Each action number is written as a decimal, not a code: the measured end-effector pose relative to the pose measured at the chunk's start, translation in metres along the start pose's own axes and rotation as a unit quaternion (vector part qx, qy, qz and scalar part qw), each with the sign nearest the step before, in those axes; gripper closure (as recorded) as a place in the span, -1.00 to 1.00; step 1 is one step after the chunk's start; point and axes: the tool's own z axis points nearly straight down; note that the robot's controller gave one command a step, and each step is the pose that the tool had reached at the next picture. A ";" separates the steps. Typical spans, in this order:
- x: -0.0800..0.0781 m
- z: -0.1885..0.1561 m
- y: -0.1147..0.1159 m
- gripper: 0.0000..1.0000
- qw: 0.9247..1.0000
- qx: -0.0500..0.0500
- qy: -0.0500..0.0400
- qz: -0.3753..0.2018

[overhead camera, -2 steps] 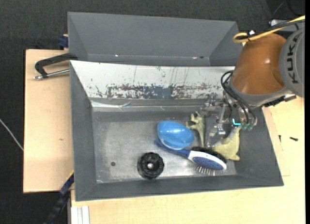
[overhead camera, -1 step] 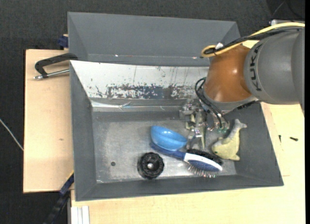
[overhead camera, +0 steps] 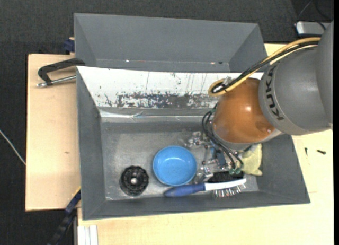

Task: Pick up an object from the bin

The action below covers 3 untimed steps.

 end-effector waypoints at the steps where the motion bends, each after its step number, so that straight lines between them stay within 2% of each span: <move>1: 0.006 0.003 0.000 1.00 1.000 -0.002 0.014 0.001; 2: -0.013 -0.124 -0.024 1.00 0.999 -0.001 0.007 -0.032; 3: -0.011 -0.120 -0.023 -1.00 0.999 -0.002 0.012 -0.032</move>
Offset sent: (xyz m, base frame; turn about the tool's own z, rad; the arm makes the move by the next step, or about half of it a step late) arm 0.0000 0.0000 0.0000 0.0000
